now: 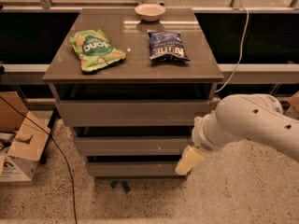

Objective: Open bottom drawer

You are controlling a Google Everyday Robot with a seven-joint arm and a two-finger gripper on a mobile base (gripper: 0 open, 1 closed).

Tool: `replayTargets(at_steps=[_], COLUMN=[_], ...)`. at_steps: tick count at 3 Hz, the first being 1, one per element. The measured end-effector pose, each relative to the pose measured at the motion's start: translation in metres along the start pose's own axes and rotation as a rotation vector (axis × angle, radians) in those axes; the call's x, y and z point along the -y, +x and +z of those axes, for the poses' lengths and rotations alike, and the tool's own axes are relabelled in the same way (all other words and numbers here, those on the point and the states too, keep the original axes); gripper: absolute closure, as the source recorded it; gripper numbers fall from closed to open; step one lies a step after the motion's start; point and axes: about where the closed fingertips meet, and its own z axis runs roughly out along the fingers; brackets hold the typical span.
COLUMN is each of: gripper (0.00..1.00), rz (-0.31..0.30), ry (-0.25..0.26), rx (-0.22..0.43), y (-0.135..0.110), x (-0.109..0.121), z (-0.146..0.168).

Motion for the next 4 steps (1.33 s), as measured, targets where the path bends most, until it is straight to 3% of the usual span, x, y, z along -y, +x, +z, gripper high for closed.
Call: replayTargets(at_steps=[1, 2, 4], gripper=[0.0, 0.0, 0.0], rz=[0.005, 0.028, 0.096], ry=[0.01, 0.02, 0.041], rx=[-0.021, -0.024, 0.092], y=[-0.001, -0.006, 0.007], x=[-0.001, -0.011, -0.024], z=[0.002, 0.03, 0.095])
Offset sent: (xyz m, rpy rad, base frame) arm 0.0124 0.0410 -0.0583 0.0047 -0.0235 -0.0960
